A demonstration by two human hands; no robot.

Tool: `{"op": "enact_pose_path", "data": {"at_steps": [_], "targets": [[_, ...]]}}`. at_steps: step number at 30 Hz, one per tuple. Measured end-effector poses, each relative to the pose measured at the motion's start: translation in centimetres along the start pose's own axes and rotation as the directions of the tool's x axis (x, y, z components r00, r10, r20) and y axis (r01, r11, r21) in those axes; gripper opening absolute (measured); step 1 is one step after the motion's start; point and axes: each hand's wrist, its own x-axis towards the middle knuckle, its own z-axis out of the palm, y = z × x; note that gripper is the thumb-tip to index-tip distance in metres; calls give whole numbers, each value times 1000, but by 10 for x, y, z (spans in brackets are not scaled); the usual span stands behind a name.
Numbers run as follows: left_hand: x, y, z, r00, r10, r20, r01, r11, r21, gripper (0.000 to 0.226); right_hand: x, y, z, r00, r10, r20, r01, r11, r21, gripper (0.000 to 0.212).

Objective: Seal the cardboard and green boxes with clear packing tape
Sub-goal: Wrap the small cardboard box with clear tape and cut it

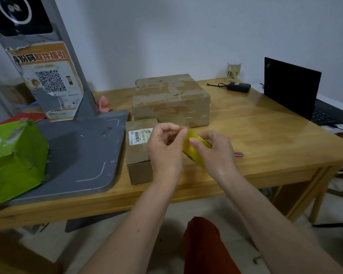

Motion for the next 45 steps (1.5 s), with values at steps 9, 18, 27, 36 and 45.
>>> {"op": "enact_pose_path", "data": {"at_steps": [9, 18, 27, 36, 45], "targets": [[24, 18, 9, 996, 93, 11, -94, 995, 19, 25, -16, -5, -18, 981, -48, 186, 2, 971, 240, 61], [23, 17, 11, 991, 125, -45, -128, 990, -64, 23, 3, -1, -25, 990, -45, 132, 49, 998, -32, 29], [29, 17, 1, 995, 60, 77, -56, 997, -50, 46, -10, -1, -19, 982, -52, 181, 49, 999, 18, 26], [38, 28, -9, 991, -36, 129, 19, 992, 124, 20, -13, -2, -23, 984, -55, 167, 63, 997, -38, 29], [41, 28, -7, 995, 8, 98, -23, 988, 153, 13, -13, 5, -28, 956, -49, 290, 34, 998, 56, 15]]}}
